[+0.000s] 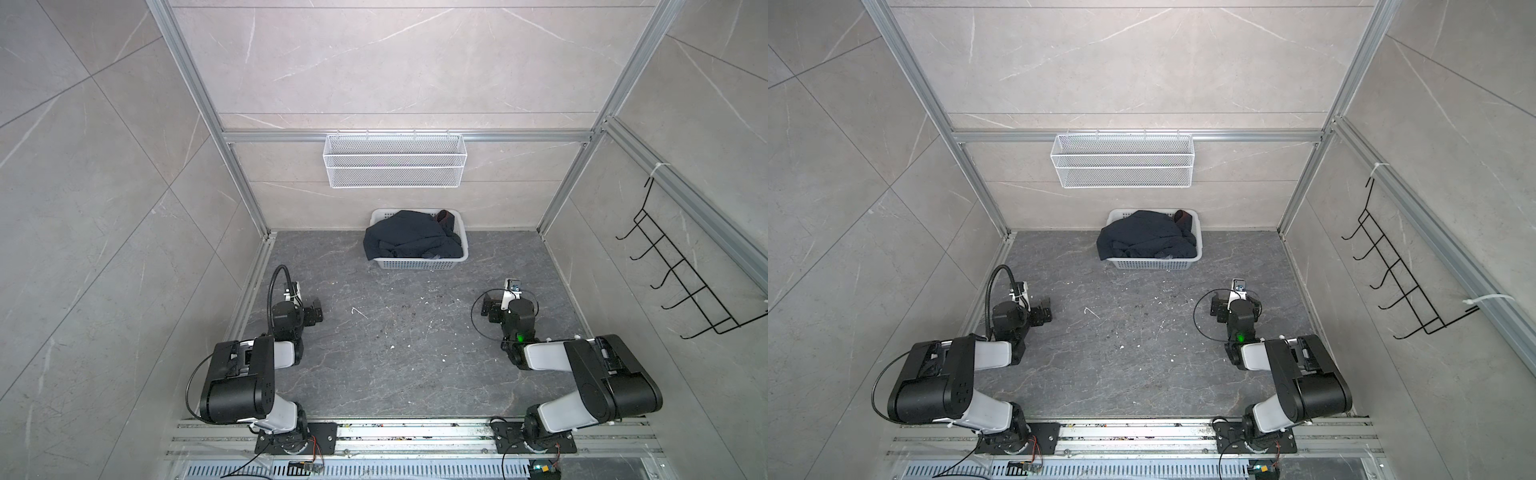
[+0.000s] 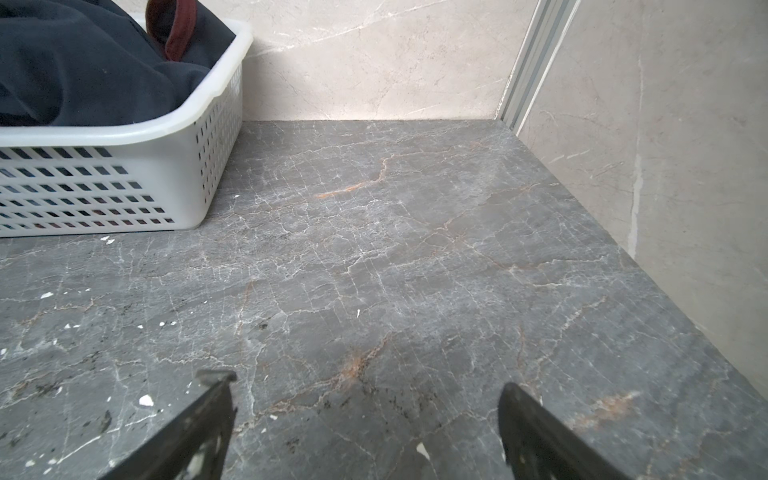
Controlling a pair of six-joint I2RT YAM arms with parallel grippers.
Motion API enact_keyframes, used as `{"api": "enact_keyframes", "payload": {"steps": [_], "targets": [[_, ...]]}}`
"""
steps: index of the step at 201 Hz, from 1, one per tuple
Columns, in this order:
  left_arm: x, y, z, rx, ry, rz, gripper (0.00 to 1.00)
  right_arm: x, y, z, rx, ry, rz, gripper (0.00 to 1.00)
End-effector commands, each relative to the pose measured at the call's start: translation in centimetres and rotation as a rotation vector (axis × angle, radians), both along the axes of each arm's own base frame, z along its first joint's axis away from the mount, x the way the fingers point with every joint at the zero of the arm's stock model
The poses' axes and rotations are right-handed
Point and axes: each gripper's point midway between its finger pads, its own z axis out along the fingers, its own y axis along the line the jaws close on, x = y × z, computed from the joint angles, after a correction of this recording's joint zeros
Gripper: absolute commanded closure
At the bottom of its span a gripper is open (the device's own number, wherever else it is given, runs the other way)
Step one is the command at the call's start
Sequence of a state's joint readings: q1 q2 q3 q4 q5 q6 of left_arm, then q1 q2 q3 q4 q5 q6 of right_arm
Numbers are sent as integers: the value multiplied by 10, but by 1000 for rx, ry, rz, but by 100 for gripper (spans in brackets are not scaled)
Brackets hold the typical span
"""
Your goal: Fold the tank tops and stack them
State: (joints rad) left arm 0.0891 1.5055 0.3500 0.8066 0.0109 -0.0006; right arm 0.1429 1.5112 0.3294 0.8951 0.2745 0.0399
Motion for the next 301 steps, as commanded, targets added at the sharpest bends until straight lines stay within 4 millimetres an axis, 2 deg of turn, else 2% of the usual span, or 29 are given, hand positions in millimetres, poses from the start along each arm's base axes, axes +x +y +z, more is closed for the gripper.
{"api": "enact_keyframes", "payload": {"steps": [1,54,73,112,141,152,163,188,198,211,224,235,242,254,275,289,301], "targets": [[8,-3,13,-14,-43,-12,0,5,0,7,-13,-20,-5,1],[5,-10,16,7,-60,-38,0,5,0,8,-15,-25,-4,1],[1,-13,21,25,-87,-46,0,4,7,8,-23,-30,41,1],[-7,-29,46,88,-74,-62,0,-9,11,22,-24,-114,64,1],[-20,-64,89,141,-124,-122,0,-19,15,41,-38,-89,67,1],[-26,-79,111,105,-154,-148,0,-23,18,56,-22,-91,78,1],[-32,-85,133,20,-164,-136,0,-29,23,75,14,-119,105,1],[-45,-83,179,-232,-165,-46,0,-48,40,129,114,-175,204,1],[-51,-73,190,-313,-146,43,0,-57,40,152,155,-201,203,1],[-65,-56,189,-402,-84,183,0,-68,28,177,246,-237,130,1],[-71,-56,194,-416,-78,183,0,-79,11,194,335,-250,20,1],[-68,-65,198,-436,-100,122,0,-91,-6,194,398,-200,-102,1],[-63,-75,203,-444,-110,63,0,-94,-8,196,414,-188,-125,1],[-52,-91,204,-462,-78,-8,0,-94,5,202,414,-171,-42,1],[-27,-119,198,-495,29,-97,1,-95,22,199,444,-107,37,1],[-7,-154,191,-527,81,-233,4,-95,28,193,462,-61,61,1],[9,-174,184,-521,130,-269,5,-94,33,187,494,-33,72,1]]}}
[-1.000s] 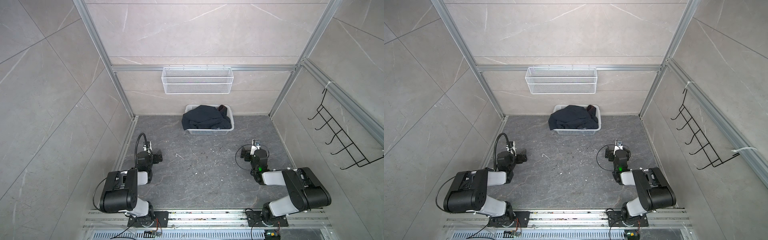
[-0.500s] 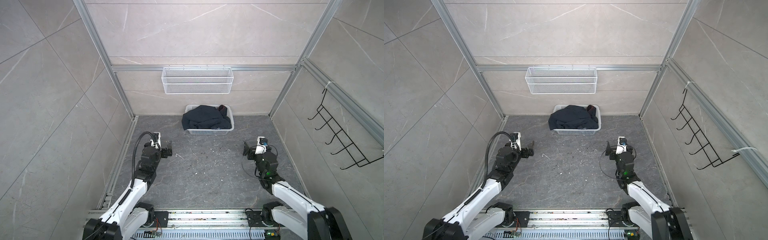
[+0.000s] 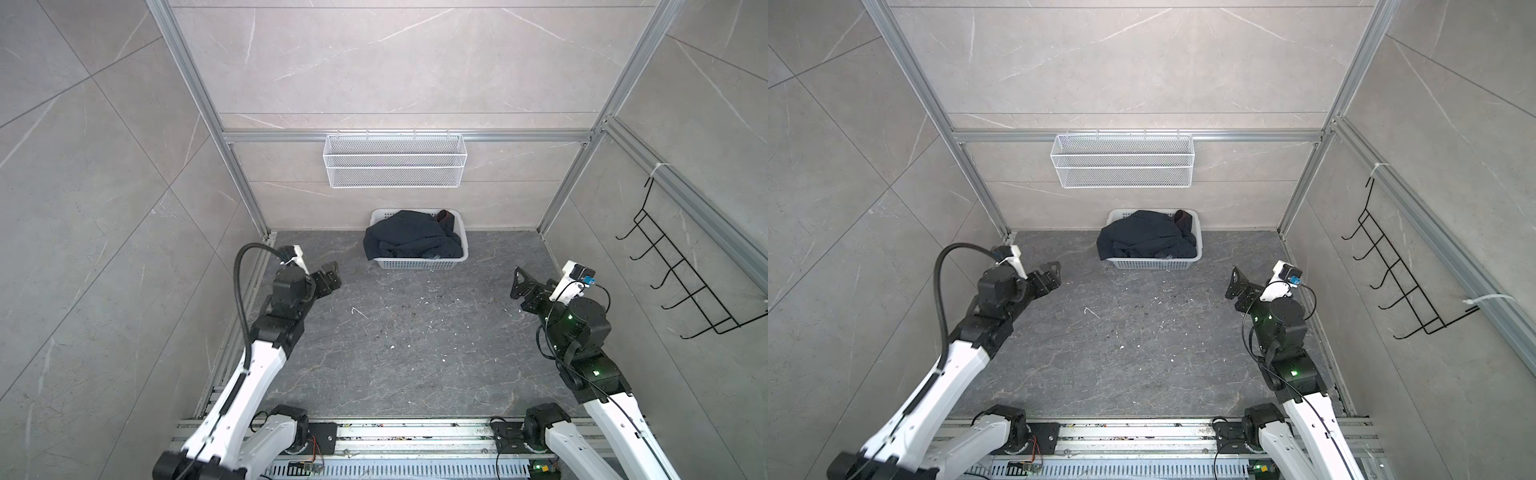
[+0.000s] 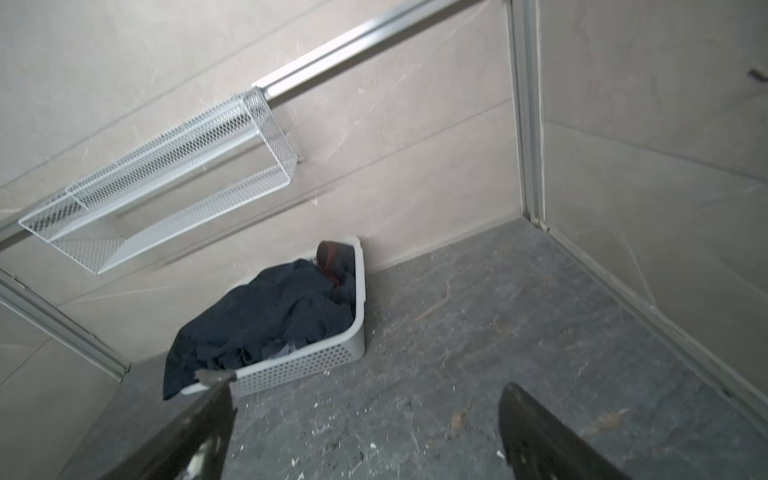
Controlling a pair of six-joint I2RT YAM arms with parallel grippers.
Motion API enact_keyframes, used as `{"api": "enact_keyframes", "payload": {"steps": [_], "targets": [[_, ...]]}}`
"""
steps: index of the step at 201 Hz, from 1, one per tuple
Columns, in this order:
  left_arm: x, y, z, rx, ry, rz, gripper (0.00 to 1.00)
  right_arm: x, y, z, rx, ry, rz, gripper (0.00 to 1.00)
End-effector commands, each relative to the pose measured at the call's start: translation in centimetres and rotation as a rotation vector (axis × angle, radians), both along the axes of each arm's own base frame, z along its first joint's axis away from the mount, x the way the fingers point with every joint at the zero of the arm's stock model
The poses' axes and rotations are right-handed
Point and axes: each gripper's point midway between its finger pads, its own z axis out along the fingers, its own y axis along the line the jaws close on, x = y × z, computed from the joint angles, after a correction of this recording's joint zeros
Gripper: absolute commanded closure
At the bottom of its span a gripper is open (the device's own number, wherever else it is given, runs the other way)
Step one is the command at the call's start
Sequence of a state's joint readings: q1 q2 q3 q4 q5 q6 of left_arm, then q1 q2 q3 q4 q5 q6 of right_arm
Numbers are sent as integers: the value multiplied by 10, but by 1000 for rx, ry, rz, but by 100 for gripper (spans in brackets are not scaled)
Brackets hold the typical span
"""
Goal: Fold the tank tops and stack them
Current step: 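Reach the left gripper into the white basket and grasp a navy tank top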
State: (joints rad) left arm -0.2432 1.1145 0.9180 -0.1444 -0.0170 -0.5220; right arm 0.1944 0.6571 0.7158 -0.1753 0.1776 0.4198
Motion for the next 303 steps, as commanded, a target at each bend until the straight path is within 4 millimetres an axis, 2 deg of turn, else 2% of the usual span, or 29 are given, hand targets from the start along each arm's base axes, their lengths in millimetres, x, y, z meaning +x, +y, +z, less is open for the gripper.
{"api": "enact_keyframes", "payload": {"steps": [1,42,86,109,120,125,128,135,159,169,176,217,239,267,303], "targets": [[21,-56,-3,-66,49,-206,5,-6,15,-28,69,143,71,1],[75,-131,-23,21,164,-285,9,-9,36,-46,155,197,171,1],[143,-185,-56,133,209,-199,11,-13,44,-59,196,237,206,2],[170,-201,-75,188,238,-154,14,-17,45,-62,197,247,214,2],[180,-200,-88,218,271,-110,14,-19,45,-65,191,253,215,2],[184,-200,-84,222,265,-89,14,-20,44,-66,191,254,213,2],[188,-200,-98,239,284,-80,14,-20,44,-67,191,256,213,2],[194,-200,-105,256,286,-58,14,-20,44,-69,188,260,211,2],[214,-205,-115,267,246,-21,14,-20,45,-74,192,274,216,2],[220,-208,-121,260,230,-17,18,-19,46,-76,197,279,220,2],[224,-210,-124,254,217,-13,27,-18,47,-78,200,282,222,2],[239,-211,-129,241,161,20,66,-14,49,-95,211,324,217,3],[243,-199,-127,238,155,65,90,-13,50,-99,210,336,221,3],[246,-167,-128,189,199,130,100,-13,50,-103,204,346,219,3],[239,-90,-125,176,241,263,100,-12,50,-108,206,360,220,3]]}}
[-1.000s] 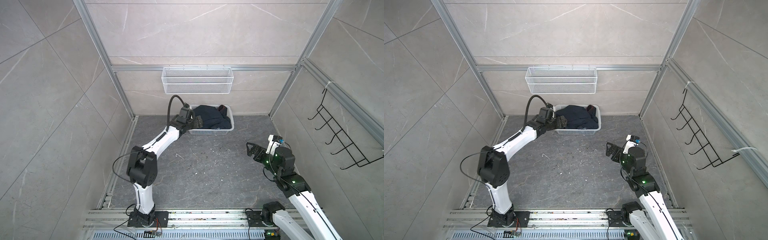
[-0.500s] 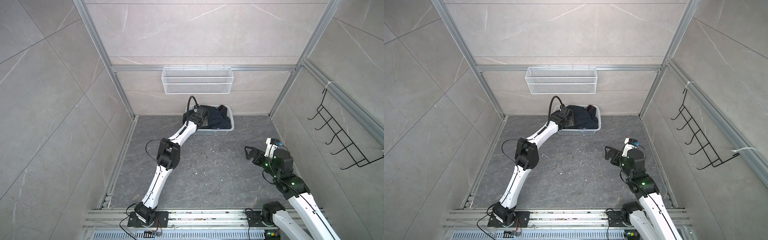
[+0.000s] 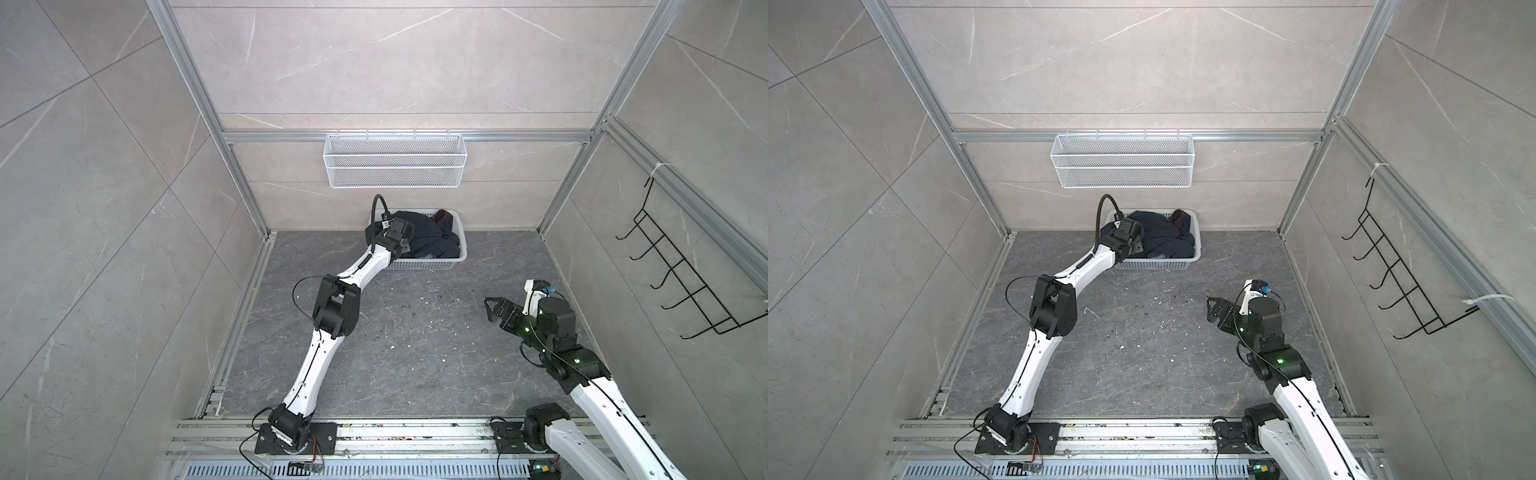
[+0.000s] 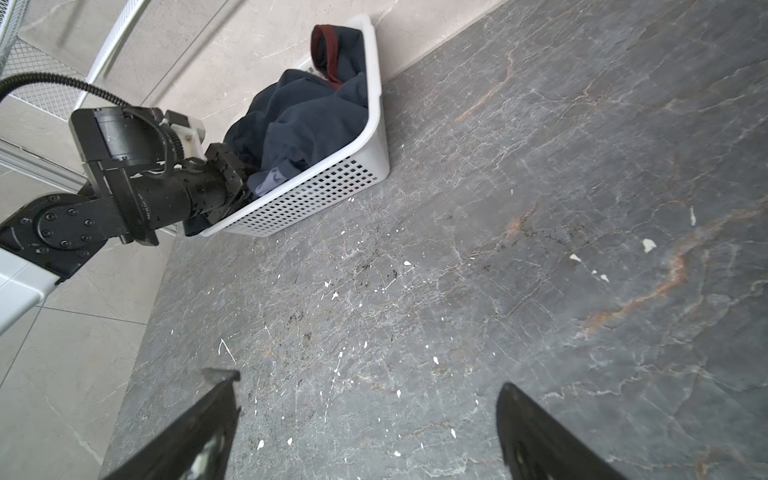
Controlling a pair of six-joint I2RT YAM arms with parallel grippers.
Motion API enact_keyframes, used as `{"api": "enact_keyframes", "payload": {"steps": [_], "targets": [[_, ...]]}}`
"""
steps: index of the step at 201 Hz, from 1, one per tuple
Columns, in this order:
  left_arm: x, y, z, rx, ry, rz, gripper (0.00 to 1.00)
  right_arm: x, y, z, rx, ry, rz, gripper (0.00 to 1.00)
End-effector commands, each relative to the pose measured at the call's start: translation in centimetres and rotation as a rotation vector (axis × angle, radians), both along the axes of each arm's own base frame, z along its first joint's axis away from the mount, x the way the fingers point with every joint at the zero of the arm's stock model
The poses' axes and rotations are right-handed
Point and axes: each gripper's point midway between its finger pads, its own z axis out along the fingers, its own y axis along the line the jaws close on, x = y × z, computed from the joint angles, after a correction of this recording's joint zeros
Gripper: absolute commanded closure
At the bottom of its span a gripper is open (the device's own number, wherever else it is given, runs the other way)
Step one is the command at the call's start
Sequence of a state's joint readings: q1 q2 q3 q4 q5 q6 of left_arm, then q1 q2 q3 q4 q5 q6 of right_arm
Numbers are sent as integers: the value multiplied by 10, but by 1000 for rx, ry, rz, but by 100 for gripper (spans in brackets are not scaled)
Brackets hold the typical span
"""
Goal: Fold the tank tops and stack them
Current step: 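Reach the left gripper into the white basket and grasp a navy tank top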
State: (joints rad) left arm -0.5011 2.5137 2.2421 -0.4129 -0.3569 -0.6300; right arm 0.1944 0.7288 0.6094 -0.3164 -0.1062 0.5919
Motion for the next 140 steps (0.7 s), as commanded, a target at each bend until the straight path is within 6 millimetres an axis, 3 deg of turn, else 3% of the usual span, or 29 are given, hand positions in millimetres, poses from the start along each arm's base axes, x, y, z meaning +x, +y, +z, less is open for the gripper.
{"api": "enact_keyframes", "payload": {"steps": [1,6,11,52,89,107,140], "targets": [[5,84,38,-13,-38,181,100,1,3,-5,12,5,9,3],[4,96,34,-9,-30,196,100,1,4,-6,13,7,10,3],[2,109,49,-19,-52,214,100,2,4,-6,13,9,12,3],[-7,206,68,-14,-56,272,100,6,8,-8,25,20,23,3],[-19,287,103,36,-66,307,100,10,10,-10,36,35,25,4],[-21,302,122,32,-72,295,100,11,12,-13,51,44,24,4],[-20,294,151,26,-91,230,100,13,15,-16,80,62,27,5]]}}
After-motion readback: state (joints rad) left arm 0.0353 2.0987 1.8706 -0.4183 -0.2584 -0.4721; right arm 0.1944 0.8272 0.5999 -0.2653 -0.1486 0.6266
